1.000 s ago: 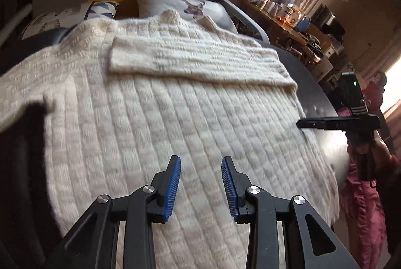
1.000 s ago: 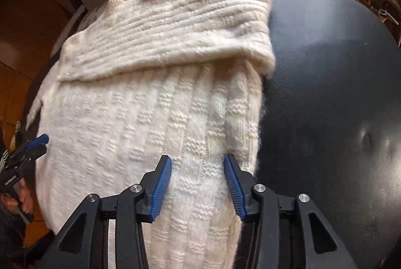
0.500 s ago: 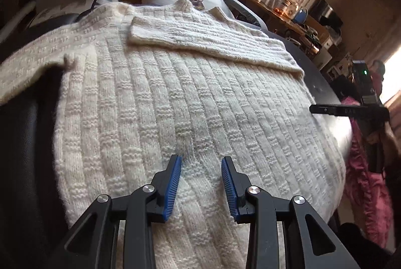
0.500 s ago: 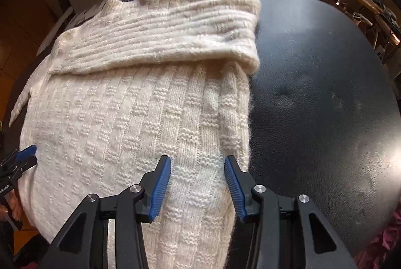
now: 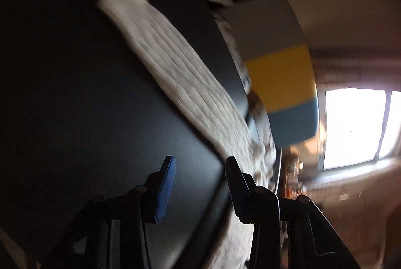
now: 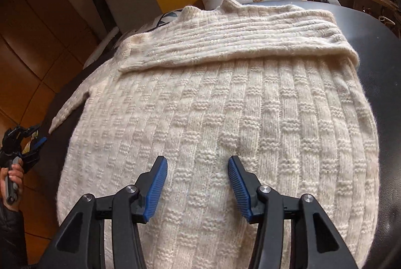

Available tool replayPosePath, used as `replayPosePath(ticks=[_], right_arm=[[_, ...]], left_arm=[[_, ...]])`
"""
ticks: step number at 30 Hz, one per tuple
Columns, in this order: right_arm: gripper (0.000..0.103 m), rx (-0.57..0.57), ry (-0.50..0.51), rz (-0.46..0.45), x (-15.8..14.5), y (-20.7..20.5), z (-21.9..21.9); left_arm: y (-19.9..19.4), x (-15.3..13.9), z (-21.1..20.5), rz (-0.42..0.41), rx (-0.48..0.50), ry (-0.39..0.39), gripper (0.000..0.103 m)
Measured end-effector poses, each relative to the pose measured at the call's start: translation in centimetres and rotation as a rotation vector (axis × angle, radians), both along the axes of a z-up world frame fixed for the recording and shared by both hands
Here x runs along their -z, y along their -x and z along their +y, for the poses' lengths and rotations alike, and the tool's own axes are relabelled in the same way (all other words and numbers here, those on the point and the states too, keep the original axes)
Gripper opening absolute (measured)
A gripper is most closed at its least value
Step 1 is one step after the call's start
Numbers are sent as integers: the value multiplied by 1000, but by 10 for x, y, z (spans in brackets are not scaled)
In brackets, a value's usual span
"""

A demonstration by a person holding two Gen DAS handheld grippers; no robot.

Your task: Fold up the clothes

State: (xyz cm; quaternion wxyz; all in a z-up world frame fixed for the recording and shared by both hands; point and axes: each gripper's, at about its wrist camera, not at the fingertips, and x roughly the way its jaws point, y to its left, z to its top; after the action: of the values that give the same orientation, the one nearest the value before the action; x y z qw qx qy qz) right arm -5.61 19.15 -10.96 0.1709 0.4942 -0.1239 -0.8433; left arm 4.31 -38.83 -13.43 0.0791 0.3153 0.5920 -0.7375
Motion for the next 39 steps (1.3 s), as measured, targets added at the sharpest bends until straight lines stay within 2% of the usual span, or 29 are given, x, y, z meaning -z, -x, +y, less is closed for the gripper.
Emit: replayPosePath(ticks=[3,7,11,13,18,25,28,29,31,34,39], right_arm=[[57,10,21,2,1,-1,5],[58,1,-8,6,1,0,-1],[64,-10,-39,7,1,3,-10],[74,-15,-55,7,1,4,-14],[87,-42,-86,12,1,5,-24],[90,-78,-135,24,2,2,-32],[91,-85,-153,33,3,0,-35],[91,-88,-163,35,3,0,-36],[91,-94,-184,39,3,-1,-39],[91,-103,-216,44,4,-2,-43],[91,-99,-231,25,3,1,-44]], left_arm=[[-29,8,-75,-19,-205,-59,41],[-35,18,-123,-13,-308,-123,41],[-15,33,-133,-4,-309,-185,42],[1,37,-130,-11,-293,-190,42],[21,48,-123,-38,-302,-225,46],[27,60,-122,-33,-394,-305,48],[26,64,-124,-45,-437,-345,40],[26,65,-125,-58,-447,-351,26],[30,65,-127,-104,-450,-328,10],[31,64,-126,-108,-452,-314,8],[45,41,-113,-71,-394,-270,8]])
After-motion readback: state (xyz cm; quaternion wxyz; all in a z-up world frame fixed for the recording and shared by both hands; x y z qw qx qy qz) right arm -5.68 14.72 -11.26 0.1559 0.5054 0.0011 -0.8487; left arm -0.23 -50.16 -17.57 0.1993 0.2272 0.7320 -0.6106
